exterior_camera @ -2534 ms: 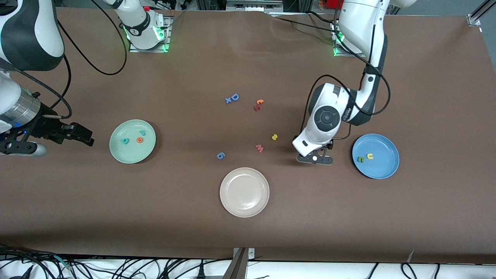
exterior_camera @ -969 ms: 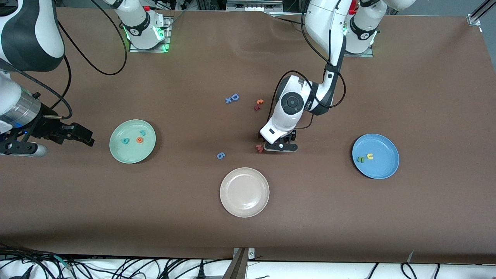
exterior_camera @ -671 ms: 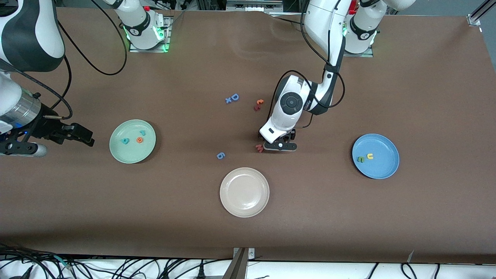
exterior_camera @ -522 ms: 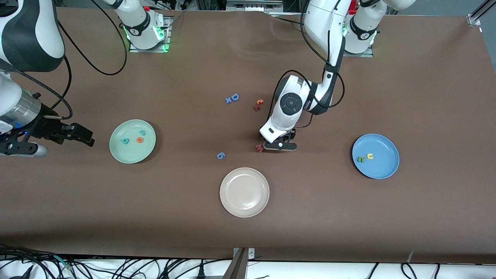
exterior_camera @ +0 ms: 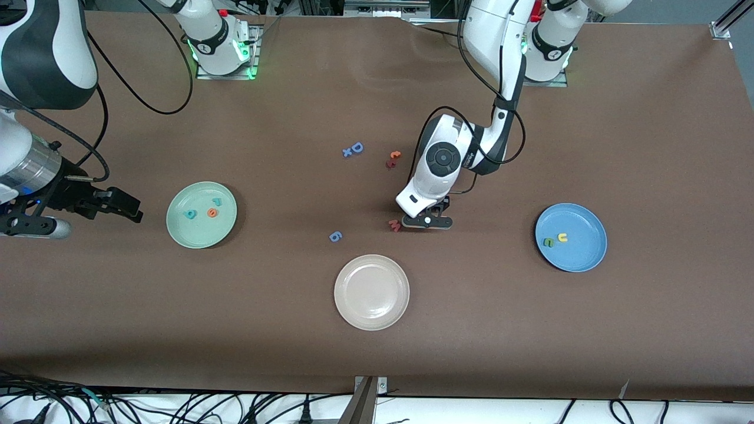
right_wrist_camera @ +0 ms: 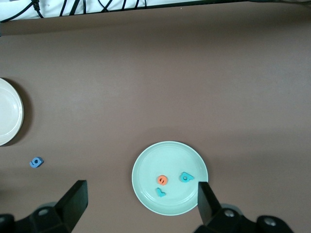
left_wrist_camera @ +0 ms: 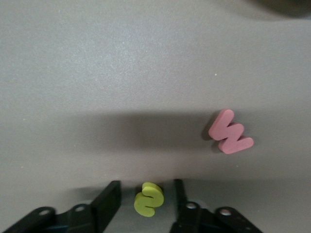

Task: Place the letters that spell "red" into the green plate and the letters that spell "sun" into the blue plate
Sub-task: 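Lower the left gripper and grasp the yellow z, then carry the yellow z onto the blue plate and open the left gripper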

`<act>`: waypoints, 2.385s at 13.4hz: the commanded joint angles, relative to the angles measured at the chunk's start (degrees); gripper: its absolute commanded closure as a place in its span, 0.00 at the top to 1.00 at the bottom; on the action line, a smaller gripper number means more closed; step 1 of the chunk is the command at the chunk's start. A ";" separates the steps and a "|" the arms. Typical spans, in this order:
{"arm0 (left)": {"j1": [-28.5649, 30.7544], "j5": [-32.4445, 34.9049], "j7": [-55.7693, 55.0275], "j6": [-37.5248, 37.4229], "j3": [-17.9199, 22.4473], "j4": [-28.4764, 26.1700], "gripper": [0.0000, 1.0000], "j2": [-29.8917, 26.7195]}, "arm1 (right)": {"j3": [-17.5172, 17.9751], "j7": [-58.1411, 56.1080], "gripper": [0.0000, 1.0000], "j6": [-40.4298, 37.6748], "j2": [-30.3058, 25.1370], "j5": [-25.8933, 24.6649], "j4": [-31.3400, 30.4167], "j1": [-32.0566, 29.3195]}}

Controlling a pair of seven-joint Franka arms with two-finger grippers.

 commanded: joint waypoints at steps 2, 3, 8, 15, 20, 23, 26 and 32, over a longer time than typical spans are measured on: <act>0.42 0.97 -0.40 -1.31 -0.66 -0.15 0.49 -0.58 | 0.11 -0.09 1.00 -0.13 0.51 -0.31 1.16 -0.25; 0.42 0.97 -0.40 -1.31 -0.84 -0.15 0.46 -0.58 | 0.11 -0.09 1.00 -0.13 0.51 -0.31 1.16 -0.25; 0.42 0.97 -0.40 -1.31 -0.84 -0.15 0.31 -0.76 | 0.11 -0.17 1.00 -0.21 0.51 -0.40 1.07 -0.25; 0.78 0.97 0.03 -1.31 -0.58 0.02 0.17 -0.67 | 0.11 -0.17 1.00 -0.21 0.51 -0.40 1.07 -0.25; 7.43 7.12 0.82 -10.95 -0.57 4.48 0.15 -2.95 | 0.11 -0.17 1.00 -0.13 0.60 -0.40 0.90 -0.16; 14.20 12.73 3.37 -20.09 -2.50 9.59 0.13 -4.89 | 0.11 -0.17 1.00 -0.13 0.60 -0.31 0.90 -0.16; 22.55 16.34 9.50 -22.74 -6.63 9.95 0.13 -7.17 | 0.11 -0.17 1.00 -0.13 0.60 -0.31 0.90 -0.16; 31.79 19.25 22.33 -26.88 -6.99 9.51 0.14 -7.97 | 0.11 -0.17 1.00 -0.13 0.68 -0.31 0.90 -0.16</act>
